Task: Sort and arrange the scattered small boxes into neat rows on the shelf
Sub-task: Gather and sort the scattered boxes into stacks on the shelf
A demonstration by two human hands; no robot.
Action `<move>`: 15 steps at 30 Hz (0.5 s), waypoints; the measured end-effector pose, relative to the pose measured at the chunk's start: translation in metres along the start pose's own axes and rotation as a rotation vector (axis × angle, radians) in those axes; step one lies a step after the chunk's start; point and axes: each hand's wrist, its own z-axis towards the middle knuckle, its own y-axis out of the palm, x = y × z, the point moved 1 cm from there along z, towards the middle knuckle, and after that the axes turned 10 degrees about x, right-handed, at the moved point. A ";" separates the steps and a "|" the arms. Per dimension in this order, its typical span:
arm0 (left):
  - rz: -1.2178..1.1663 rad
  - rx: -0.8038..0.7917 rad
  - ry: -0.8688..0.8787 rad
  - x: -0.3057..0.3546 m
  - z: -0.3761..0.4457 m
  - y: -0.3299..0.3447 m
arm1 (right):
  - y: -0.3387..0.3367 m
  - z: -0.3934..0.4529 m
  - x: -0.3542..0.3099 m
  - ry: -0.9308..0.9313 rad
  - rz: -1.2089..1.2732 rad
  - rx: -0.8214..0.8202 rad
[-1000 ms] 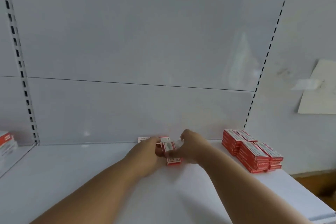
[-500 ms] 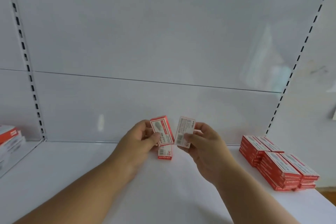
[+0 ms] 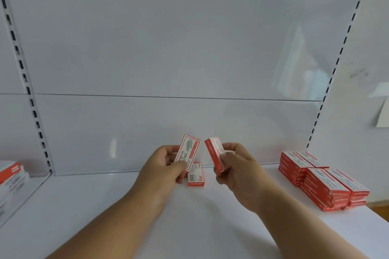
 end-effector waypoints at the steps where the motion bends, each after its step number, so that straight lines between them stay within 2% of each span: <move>1: 0.008 0.012 0.016 0.000 0.001 -0.001 | 0.001 0.000 0.000 -0.066 -0.028 0.019; 4: 0.026 0.035 0.062 -0.001 0.003 -0.002 | 0.000 -0.001 -0.003 -0.176 -0.068 0.028; 7: 0.045 0.039 0.102 -0.001 0.003 -0.001 | -0.003 -0.001 -0.006 -0.199 -0.117 0.102; 15: 0.071 -0.045 0.134 0.007 -0.016 0.006 | -0.006 -0.022 -0.010 -0.334 -0.189 0.269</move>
